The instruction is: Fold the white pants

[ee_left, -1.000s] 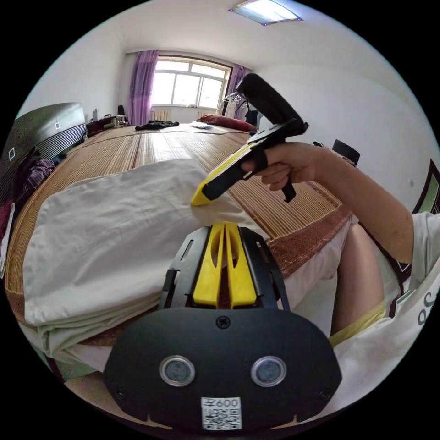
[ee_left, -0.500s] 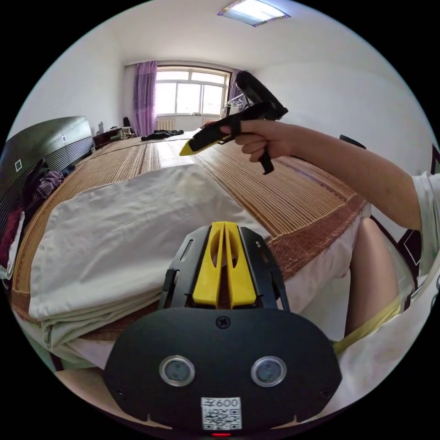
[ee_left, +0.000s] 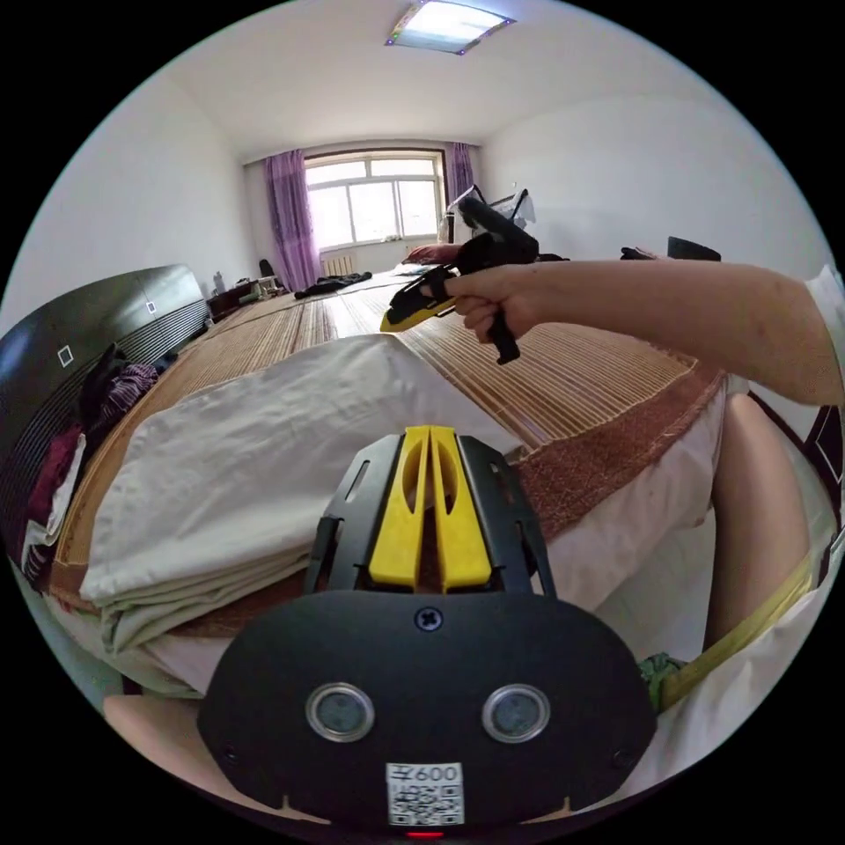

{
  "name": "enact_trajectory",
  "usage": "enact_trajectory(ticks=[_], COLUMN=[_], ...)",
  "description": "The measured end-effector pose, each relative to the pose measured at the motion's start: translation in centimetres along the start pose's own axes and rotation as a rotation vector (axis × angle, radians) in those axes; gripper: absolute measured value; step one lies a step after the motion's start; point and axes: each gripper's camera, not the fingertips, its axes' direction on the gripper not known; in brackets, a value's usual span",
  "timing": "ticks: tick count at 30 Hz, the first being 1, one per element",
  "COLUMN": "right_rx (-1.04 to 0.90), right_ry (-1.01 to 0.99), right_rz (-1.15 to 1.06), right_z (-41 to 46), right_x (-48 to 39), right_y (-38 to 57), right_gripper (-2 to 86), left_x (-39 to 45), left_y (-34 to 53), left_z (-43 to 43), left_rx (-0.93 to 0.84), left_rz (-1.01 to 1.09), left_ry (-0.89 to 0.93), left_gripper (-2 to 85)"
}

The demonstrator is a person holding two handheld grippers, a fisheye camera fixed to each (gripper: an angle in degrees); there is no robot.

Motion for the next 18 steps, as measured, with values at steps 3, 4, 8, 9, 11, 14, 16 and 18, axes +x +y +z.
enact_trajectory(ticks=[3,4,8,9,11,14,16,18], right_rx=[0.083,0.055,-0.045,-0.042,0.008,0.005,-0.067,-0.133], right_ry=[-0.023,-0.062,-0.077,-0.069,-0.015,0.022,0.021,0.056], right_rz=[-0.142,-0.202,-0.37,-0.394,-0.457,-0.436,-0.42,-0.394], right_z=[-1.8,-2.3,-3.5,-3.6,-3.3,-1.1,0.9,3.0], right_x=[-3.6,-5.2,-11.1,-11.9,-14.4,-15.5,-15.6,-15.4], right_y=[2.5,3.7,9.8,10.7,13.5,14.6,14.7,15.3], right_gripper=[-0.9,-0.9,-0.9,-0.9,-0.9,-0.9,-0.9,-0.9], left_x=[-0.8,-1.3,-4.4,-5.1,-8.0,-9.2,-8.5,-7.7], left_y=[-1.9,-3.3,-11.2,-12.6,-19.3,-25.8,-28.2,-30.0], left_z=[-1.4,-2.1,-7.0,-7.5,-6.1,-0.8,1.3,3.1], left_rx=[0.021,0.005,0.02,0.022,-0.094,-0.287,-0.335,-0.395], left_rz=[-0.097,-0.13,-0.199,-0.209,-0.22,-0.189,-0.172,-0.166], left_ry=[0.099,0.146,0.192,0.189,0.331,0.524,0.564,0.542], left_gripper=[0.4,0.5,0.7,0.7,0.7,0.8,0.8,0.8])
